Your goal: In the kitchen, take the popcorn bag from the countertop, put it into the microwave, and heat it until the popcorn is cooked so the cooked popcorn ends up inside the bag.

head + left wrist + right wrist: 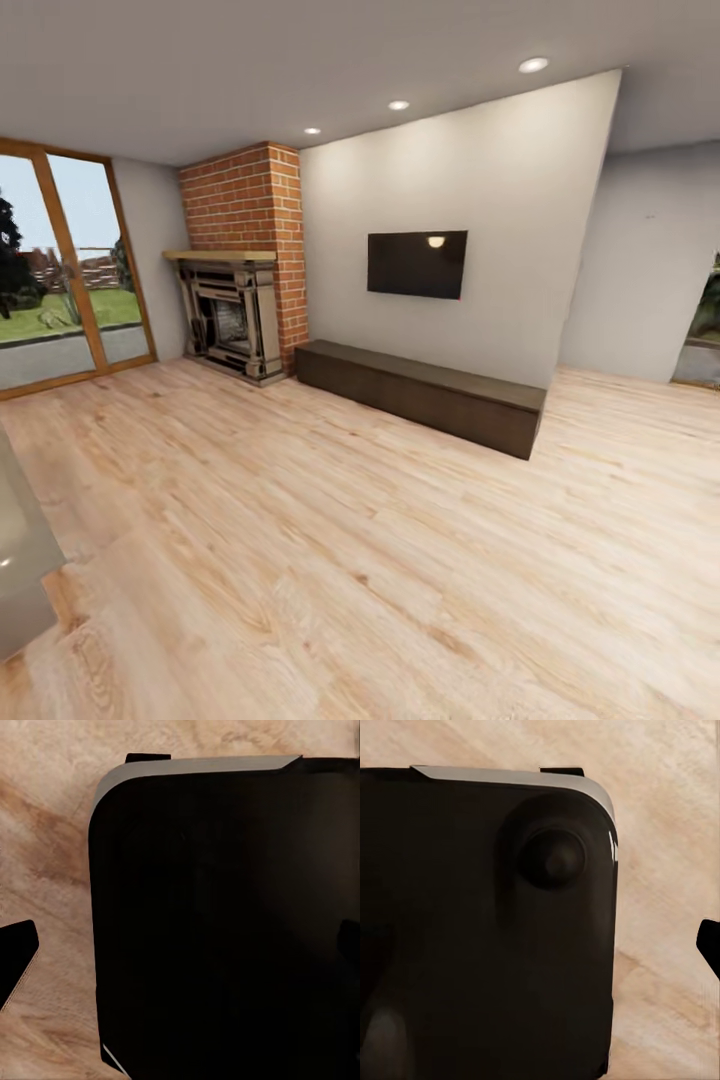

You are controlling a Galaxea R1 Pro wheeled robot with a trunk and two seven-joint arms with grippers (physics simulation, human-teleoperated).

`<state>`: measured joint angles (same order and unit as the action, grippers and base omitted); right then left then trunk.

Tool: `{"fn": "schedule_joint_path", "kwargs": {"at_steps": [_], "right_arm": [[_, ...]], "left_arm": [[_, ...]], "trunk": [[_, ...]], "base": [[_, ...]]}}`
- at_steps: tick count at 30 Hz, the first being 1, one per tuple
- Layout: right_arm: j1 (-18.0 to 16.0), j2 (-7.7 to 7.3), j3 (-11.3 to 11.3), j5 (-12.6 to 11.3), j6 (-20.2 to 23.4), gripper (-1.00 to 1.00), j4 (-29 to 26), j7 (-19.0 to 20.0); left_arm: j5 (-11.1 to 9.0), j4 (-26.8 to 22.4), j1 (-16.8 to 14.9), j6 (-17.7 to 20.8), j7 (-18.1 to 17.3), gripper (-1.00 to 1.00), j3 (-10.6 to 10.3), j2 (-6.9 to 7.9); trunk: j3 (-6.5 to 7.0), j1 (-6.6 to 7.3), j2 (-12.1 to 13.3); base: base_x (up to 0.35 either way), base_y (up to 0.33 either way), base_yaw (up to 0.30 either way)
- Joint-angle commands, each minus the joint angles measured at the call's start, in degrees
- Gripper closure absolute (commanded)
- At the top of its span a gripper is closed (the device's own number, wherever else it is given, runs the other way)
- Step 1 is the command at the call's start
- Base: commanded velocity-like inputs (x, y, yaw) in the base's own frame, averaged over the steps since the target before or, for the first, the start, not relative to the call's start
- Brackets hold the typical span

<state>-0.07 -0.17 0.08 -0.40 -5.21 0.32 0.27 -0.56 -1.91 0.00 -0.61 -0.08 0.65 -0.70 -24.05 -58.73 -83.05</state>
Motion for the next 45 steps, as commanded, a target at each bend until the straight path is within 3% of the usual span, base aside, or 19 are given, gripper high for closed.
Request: {"fn": "schedule_joint_path", "kwargs": {"at_steps": [1, 28, 35, 45], "right_arm": [[-0.02, 0.0, 0.01, -0.04, -0.23, -1.0, 0.04, 0.02], [-0.02, 0.0, 0.01, -0.04, -0.24, -1.0, 0.04, 0.04], [-0.02, 0.0, 0.01, -0.04, -0.24, -1.0, 0.04, 0.07], [-0.02, -0.09, 0.01, -0.04, -0.24, -1.0, 0.04, 0.07]], "left_arm": [[-0.06, -0.03, 0.0, -0.06, -0.01, -1.0, 0.06, 0.0], [-0.14, -0.03, 0.0, -0.09, -0.01, -1.0, 0.1, 0.16], [-2.58, -0.03, 0.0, -0.09, -0.01, -1.0, 0.08, 0.21], [-2.87, -0.03, 0.0, -0.09, 0.41, -1.0, 0.15, 0.09]], "trunk": [[-0.02, 0.0, -0.03], [0.55, 0.0, -0.03], [0.72, 0.0, -0.03], [0.98, 0.0, -0.03]], "base": [[0.0, 0.0, -0.285], [0.0, 0.0, -0.285], [0.0, 0.0, -0.285], [0.0, 0.0, -0.285]]}}
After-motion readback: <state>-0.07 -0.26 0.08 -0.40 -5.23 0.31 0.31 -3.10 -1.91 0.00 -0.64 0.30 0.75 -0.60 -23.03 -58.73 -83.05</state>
